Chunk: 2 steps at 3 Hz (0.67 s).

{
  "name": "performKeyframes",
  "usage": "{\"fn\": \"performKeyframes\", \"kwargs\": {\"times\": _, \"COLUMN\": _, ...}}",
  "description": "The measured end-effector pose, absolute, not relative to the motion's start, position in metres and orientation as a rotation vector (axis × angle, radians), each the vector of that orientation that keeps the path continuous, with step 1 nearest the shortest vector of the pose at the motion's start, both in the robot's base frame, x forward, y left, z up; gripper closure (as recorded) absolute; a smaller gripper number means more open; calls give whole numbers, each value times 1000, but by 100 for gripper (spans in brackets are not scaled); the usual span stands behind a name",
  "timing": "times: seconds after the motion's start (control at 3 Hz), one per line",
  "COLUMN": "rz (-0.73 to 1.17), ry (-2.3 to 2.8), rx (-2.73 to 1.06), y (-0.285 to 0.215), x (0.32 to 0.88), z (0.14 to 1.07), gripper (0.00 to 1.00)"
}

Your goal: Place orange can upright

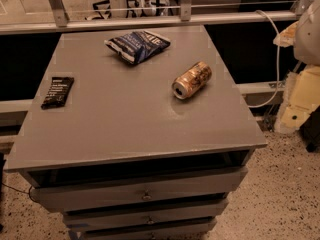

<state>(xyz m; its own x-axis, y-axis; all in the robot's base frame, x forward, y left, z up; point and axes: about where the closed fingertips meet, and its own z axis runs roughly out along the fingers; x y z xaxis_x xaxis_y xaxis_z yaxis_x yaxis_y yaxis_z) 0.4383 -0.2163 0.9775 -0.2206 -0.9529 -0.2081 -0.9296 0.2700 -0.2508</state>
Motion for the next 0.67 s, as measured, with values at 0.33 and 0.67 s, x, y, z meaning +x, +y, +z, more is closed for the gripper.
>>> {"fn": "performKeyframes", "kwargs": {"times": 0.33, "rz": -103, "ry": 2228, "rx": -1722, "y": -216, "x": 438, "z": 978, "gripper": 0}}
{"fn": "performKeyframes", "kwargs": {"times": 0.67, "rz": -116, "ry": 2137, "rx": -1793, "y": -199, "x": 455, "z": 974, "gripper": 0}}
